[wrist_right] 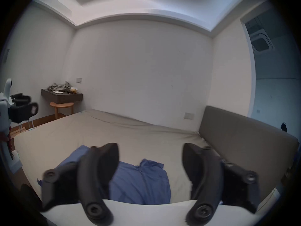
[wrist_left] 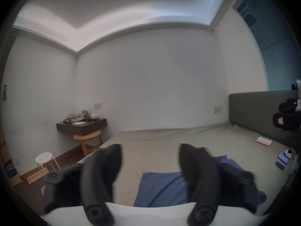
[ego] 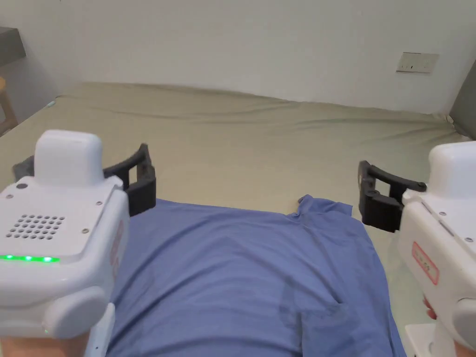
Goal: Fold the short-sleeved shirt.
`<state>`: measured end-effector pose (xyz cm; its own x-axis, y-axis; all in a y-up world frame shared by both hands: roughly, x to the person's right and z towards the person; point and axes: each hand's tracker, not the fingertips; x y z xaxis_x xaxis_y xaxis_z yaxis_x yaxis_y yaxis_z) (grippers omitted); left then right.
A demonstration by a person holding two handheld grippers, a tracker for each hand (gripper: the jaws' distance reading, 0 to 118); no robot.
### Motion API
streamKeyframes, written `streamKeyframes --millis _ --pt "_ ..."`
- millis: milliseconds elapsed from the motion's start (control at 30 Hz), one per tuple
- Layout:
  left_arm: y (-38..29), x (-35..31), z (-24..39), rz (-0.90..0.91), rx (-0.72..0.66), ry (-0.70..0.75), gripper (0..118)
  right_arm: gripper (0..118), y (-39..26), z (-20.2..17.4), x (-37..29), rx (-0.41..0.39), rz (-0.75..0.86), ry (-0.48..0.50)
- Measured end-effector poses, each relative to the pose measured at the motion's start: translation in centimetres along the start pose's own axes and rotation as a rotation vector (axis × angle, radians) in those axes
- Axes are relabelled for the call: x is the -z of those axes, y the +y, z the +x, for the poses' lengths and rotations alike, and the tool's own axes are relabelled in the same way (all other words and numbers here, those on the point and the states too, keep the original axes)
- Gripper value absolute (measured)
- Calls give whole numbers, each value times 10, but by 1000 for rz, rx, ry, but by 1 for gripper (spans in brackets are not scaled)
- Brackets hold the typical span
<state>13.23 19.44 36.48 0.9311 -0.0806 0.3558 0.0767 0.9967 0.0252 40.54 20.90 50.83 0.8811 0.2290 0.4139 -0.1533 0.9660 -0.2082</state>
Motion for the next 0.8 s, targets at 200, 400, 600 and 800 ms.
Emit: streamKeyframes --millis 200,400,600,800 --pt "8 -19 23 22 -16 -7 0 2 3 -28 -10 -10 29 87" --pt "6 -13 30 -21 60 -50 0 2 2 -36 -7 -83 46 27" --pt "-2 -3 25 -60 96 -60 0 2 -4 -33 1 -80 24 23" --pt "-66 26 -9 -334 75 -92 0 2 -22 -28 10 -90 -48 55"
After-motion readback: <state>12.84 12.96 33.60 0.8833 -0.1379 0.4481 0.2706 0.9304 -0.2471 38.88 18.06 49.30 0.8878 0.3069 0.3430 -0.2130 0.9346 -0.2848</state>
